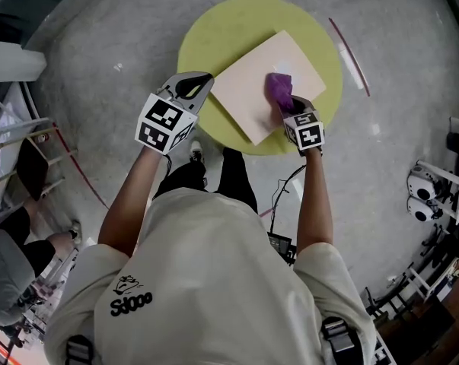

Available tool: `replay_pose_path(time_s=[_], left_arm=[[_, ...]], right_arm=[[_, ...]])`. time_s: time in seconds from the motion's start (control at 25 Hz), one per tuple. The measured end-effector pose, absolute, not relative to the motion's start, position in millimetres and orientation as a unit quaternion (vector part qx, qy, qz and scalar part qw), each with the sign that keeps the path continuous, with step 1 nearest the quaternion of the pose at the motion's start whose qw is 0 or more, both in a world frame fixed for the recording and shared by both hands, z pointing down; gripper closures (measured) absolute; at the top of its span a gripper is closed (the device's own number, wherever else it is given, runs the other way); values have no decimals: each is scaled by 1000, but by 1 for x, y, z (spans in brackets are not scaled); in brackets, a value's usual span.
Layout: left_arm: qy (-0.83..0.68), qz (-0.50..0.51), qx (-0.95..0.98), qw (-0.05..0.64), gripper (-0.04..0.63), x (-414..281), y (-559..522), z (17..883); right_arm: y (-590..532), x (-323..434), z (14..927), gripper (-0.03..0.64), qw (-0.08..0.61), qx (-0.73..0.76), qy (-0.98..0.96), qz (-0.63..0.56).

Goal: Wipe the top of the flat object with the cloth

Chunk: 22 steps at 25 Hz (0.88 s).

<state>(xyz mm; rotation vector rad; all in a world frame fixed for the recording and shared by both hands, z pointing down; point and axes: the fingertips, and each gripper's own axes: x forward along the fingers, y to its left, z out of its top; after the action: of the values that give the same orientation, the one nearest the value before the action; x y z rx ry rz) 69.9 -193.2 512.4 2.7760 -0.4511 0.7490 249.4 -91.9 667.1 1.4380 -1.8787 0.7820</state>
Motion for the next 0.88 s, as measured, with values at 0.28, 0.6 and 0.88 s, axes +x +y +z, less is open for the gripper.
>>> replay_pose_path(time_s=[0.28, 0.6, 0.88], left_arm=[[-123, 255, 953, 113, 594, 57, -171, 517], [-82, 251, 959, 103, 594, 55, -151, 517], [-58, 255, 960, 100, 594, 76, -141, 515]], right_arm=[[-59, 202, 671, 532, 309, 556, -716, 289], [-21, 142, 668, 532, 268, 550, -730, 304], [-1, 129, 668, 532, 259, 527, -746, 314]])
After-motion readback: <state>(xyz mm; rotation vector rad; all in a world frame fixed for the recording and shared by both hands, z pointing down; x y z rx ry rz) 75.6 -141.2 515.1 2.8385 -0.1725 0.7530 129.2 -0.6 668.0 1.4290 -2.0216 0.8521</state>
